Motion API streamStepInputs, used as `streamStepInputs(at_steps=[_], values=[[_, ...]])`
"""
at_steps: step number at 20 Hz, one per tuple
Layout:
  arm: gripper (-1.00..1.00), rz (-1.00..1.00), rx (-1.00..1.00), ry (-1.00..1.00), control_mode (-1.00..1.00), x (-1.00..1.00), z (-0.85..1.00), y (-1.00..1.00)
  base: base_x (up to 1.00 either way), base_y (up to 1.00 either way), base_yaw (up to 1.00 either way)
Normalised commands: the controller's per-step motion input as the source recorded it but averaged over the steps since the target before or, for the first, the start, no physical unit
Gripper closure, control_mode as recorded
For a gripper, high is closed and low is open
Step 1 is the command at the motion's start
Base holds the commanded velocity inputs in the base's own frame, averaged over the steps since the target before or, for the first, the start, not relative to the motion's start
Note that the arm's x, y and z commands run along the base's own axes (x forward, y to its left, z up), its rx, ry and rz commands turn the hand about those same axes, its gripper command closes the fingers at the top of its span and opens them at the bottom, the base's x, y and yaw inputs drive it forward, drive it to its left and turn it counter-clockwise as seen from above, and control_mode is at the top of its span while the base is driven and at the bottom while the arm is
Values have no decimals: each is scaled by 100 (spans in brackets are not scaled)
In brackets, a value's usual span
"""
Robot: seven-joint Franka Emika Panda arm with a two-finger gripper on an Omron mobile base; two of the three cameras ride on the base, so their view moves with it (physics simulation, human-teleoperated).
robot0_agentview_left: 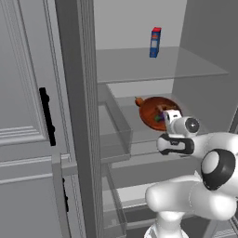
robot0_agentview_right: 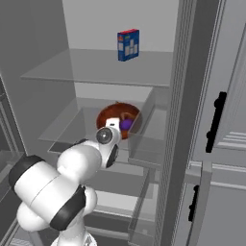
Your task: Pick the chicken drumstick and eggplant from their plates and place them in the bowl. Then put the bowl in the fridge.
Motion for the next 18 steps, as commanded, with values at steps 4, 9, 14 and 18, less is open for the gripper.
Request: streamStepInputs(at_steps=[4, 9, 14, 18], values=[[100, 0, 0, 3, -100, 22, -4, 0, 0, 0, 0], [-100, 0, 0, -1, -100, 1, 1, 0, 0, 0, 0], [-100, 0, 0, -2, -100, 0, 18, 0, 0, 0, 0], [-100, -1, 0, 0, -100, -2, 44, 0, 0, 0, 0]])
